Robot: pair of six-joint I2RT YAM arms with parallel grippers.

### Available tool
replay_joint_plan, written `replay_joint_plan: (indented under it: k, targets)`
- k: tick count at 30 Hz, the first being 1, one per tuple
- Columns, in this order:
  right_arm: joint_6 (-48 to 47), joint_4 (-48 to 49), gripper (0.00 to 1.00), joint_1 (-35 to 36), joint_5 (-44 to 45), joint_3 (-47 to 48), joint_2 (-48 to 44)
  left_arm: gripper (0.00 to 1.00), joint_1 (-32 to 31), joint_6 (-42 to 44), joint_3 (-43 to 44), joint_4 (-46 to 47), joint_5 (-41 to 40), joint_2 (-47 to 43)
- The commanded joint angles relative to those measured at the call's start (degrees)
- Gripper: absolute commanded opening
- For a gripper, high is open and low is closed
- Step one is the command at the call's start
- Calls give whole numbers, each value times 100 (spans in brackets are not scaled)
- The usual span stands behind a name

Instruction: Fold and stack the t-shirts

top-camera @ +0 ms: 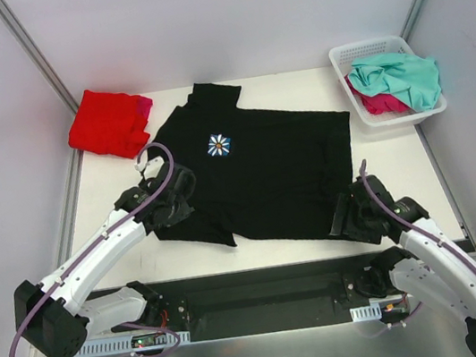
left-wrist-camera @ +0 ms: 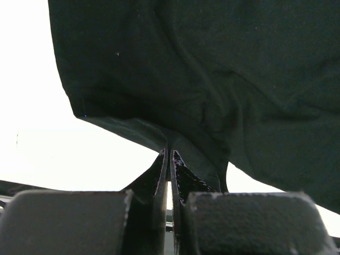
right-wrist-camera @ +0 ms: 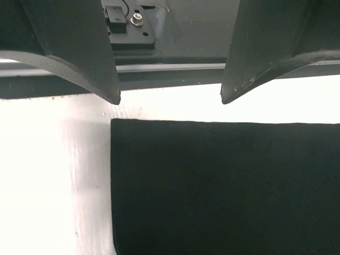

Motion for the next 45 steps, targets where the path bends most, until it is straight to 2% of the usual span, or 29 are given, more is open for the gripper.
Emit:
replay_joint_plan:
  k: [1,13,20,27,35,45]
  targets:
    - [166,-381,79,-26,52,-43,-271,0,78,100,-52,33,-163,-121]
    - [500,-390,80,-26,606,-122,88,0,78,152,-70,24,-146,-156]
    - [553,190,79,-18,369,-404,466,0,87,170,-43,33,-137,-173]
    - [404,488,77,-26,377,-175,844,0,96,170,-78,33,-119,-200]
    - [245,305,77,-52,764,299,1020,0,87,152,-105,24,-102,-191]
    - [210,366,75,-123,677,168,1091,0,87,135,-157,42,-111,-191]
